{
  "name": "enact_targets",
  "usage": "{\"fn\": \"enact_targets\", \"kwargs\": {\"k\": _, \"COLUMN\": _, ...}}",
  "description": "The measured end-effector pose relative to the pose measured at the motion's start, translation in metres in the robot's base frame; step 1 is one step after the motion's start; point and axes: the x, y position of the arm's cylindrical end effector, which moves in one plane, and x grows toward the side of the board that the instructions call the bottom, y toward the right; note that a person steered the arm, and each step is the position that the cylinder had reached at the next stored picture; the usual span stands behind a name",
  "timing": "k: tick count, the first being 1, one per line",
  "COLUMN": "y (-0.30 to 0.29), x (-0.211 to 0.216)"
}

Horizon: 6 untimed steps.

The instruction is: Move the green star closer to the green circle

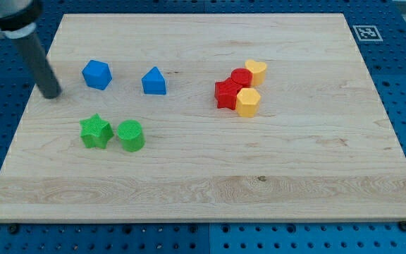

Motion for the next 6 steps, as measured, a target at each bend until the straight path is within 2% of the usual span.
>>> {"fn": "enact_targets", "kwargs": {"k": 1, "y": -0.004, "x": 0.022}}
{"fn": "enact_targets", "kwargs": {"k": 3, "y": 0.086, "x": 0.065}}
{"fn": "enact_targets", "kwargs": {"k": 5, "y": 0.099, "x": 0.085}}
{"fn": "enact_targets", "kwargs": {"k": 6, "y": 0.139, "x": 0.102}}
